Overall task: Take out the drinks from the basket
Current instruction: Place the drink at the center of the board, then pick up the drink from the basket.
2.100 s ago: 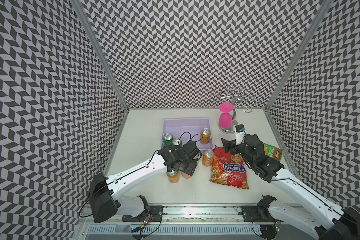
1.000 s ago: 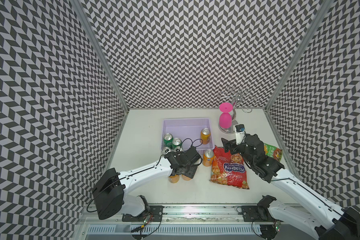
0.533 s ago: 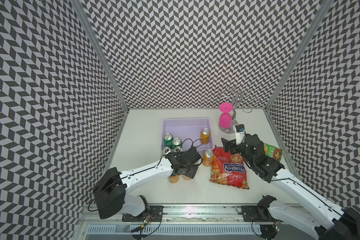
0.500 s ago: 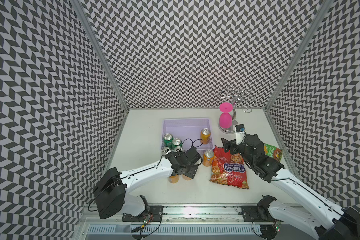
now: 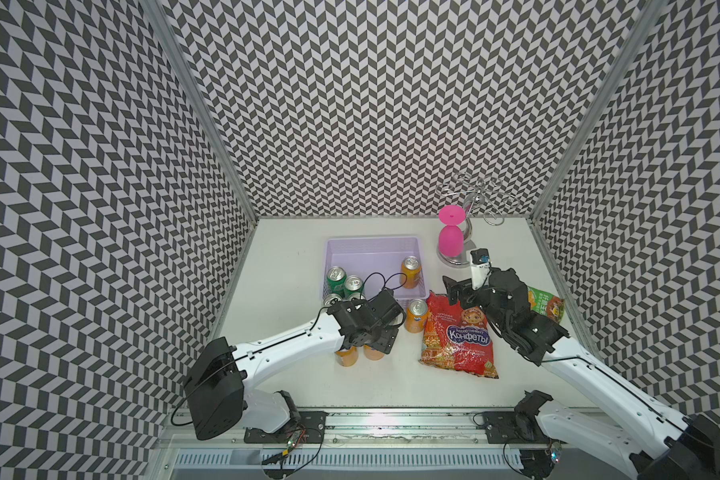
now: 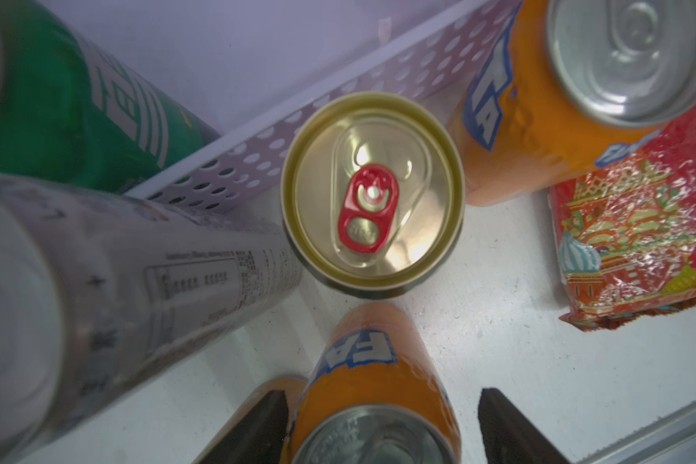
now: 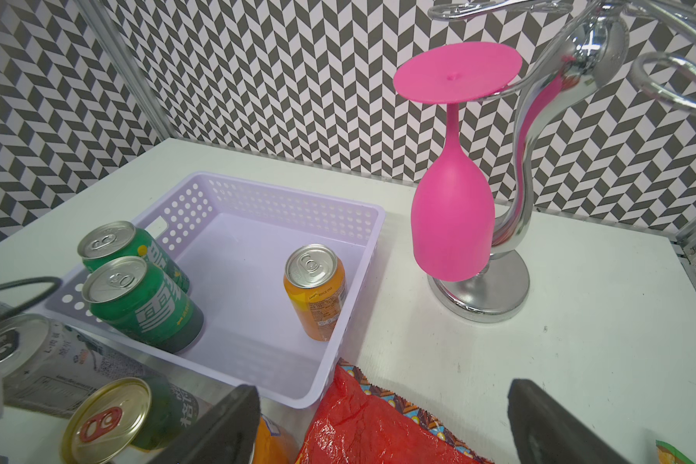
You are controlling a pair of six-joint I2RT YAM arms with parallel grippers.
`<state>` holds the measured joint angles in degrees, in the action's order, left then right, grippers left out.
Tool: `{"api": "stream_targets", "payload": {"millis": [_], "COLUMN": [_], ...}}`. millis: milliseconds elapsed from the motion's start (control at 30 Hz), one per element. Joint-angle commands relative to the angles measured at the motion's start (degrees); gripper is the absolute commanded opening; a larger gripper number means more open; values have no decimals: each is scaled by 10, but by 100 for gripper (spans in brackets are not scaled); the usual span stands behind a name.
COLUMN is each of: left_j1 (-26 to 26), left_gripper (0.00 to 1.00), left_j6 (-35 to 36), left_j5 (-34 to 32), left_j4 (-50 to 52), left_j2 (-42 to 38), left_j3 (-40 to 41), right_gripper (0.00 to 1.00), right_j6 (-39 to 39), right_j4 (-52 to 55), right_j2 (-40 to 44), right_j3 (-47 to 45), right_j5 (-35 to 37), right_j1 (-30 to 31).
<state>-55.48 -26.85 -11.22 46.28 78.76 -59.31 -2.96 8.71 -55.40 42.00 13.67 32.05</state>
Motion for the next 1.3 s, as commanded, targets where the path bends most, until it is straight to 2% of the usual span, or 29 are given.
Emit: {"api": "stream_targets", "payload": {"millis": [0, 267, 567, 900, 1033, 1267], "left_j1": [-2, 30, 101, 193, 236, 313], "left_gripper": [80, 82, 84, 90, 99, 99], "left_j6": [4, 29, 83, 146, 172, 192], "left_j5": [-12, -38, -38, -22, -16, 19], "left_j4": [26, 80, 96, 77, 47, -30], "left_j2": [-22, -26, -31, -49, -73, -129], "left_j3": [-33, -97, -155, -165, -156, -102], "right_gripper": [100, 100, 99, 100, 100, 100], "right_j6": [3, 7, 7, 9, 4, 4], "right_j4": [-27, -32, -32, -31, -23, -17], "right_j2": [9, 18, 15, 4, 0, -32], "right_j3": [-8, -9, -8, -4, 8, 48], "right_j5": [-4, -17, -19, -35, -39, -85], "right_j1": [-3, -3, -3, -3, -3, -2]}}
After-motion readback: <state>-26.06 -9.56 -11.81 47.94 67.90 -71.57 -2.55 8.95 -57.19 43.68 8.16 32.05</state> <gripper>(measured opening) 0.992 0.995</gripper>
